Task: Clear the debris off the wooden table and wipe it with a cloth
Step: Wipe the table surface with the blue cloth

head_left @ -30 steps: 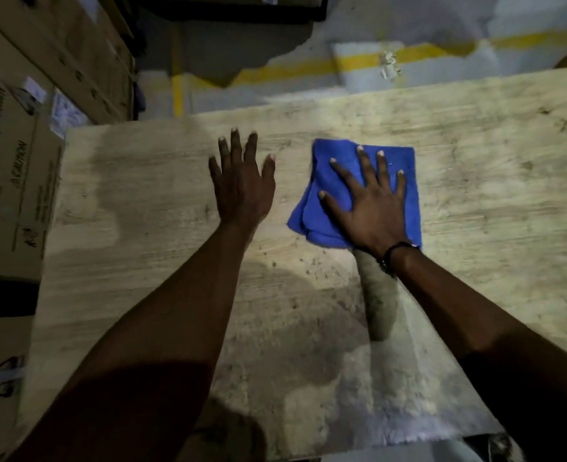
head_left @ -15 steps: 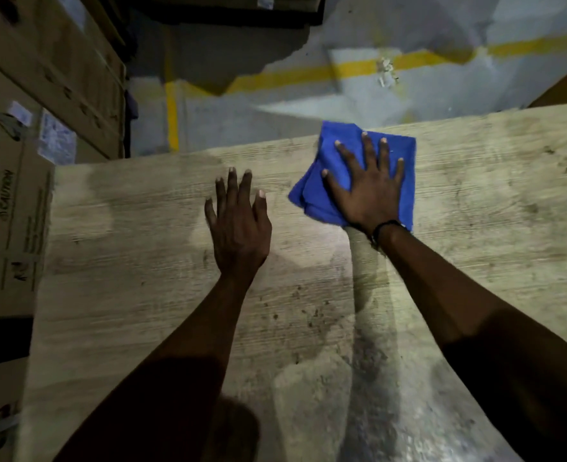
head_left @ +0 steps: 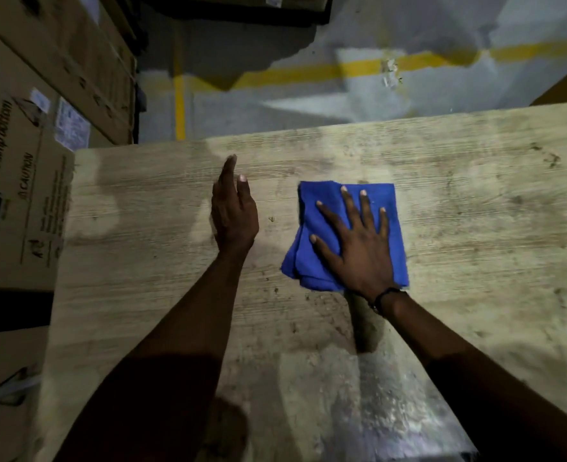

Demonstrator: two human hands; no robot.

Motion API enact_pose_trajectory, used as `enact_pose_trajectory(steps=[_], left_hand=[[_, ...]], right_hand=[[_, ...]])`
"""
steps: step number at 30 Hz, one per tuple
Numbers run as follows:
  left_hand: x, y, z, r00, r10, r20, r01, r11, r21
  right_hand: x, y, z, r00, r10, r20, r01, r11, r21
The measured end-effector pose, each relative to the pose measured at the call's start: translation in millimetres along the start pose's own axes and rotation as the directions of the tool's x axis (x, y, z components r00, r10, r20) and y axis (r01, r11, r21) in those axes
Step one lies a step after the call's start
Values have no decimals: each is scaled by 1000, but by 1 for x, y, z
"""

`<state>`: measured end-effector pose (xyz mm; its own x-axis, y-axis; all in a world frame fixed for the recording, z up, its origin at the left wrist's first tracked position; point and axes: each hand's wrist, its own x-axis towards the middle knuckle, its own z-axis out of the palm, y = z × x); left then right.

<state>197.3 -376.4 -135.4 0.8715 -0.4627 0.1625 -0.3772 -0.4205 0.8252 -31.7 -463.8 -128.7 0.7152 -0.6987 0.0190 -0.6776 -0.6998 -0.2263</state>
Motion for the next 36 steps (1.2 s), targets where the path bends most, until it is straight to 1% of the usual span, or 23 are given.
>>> enact_pose_trajectory(steps=[3, 5, 7, 8, 10, 11, 12, 13, 15, 16, 19, 21, 23, 25, 28, 30, 32, 34, 36], left_hand=[[2, -7, -4, 995, 76, 61, -75, 997, -24], [2, -15, -6, 976, 154, 155, -156, 988, -1], [1, -24, -12, 950, 197, 244, -221, 972, 75], [0, -31, -17, 939, 223, 261, -263, 956, 131], [-8, -46, -26, 923, 318, 215, -366, 900, 238], [-10, -50, -29, 929, 331, 168, -366, 891, 269], [-13, -48, -32, 952, 282, 119, -304, 916, 260], [-14, -44, -34, 977, 199, 76, -212, 950, 229], [-12, -34, -37, 997, 62, 35, -67, 987, 147], [-12, -32, -38, 999, 36, 35, -39, 992, 119], [-10, -35, -38, 999, 23, 40, -27, 994, 108], [-9, -36, -35, 1000, 6, 29, -9, 994, 111], [-9, -33, -29, 999, 42, 27, -46, 986, 160], [-10, -31, -20, 997, 76, 31, -82, 963, 257], [-13, -22, -4, 999, 44, -14, -35, 917, 398], [-15, -14, 4, 998, 46, -41, -21, 880, 475], [-17, -9, 7, 999, 41, -26, -22, 857, 514], [-16, -7, 6, 999, 28, -20, -14, 854, 520], [-17, -6, 5, 999, 29, -32, -8, 849, 528]], right_hand=[[-22, -6, 0, 1000, -4, 24, 4, 1000, -2], [-39, -9, -1, 999, -16, 33, 16, 1000, 2], [-58, -13, 0, 998, -50, 42, 49, 999, 20], [-69, -16, 0, 995, -81, 49, 80, 997, 24], [-87, -24, 3, 982, -178, 69, 177, 984, 31], [-93, -28, 4, 969, -235, 76, 232, 972, 43], [-97, -33, 4, 956, -283, 80, 279, 959, 56], [-96, -36, 4, 944, -318, 82, 313, 947, 66], [-87, -42, 6, 925, -369, 88, 363, 929, 69], [-78, -43, 7, 918, -386, 90, 382, 922, 67], [-36, -45, 17, 911, -407, 64, 402, 912, 82], [1, -42, 25, 929, -370, 11, 369, 927, 64], [40, -34, 26, 951, -309, -19, 309, 949, 54], [78, -19, 21, 976, -216, 0, 215, 974, 63], [118, 9, 10, 999, -38, 19, 37, 998, 46], [137, 30, 2, 997, 79, 8, -79, 995, 54], [145, 41, -4, 984, 180, 12, -181, 981, 68], [148, 39, -5, 964, 267, 9, -268, 962, 53], [144, 22, 1, 954, 300, -27, -299, 954, 31]])
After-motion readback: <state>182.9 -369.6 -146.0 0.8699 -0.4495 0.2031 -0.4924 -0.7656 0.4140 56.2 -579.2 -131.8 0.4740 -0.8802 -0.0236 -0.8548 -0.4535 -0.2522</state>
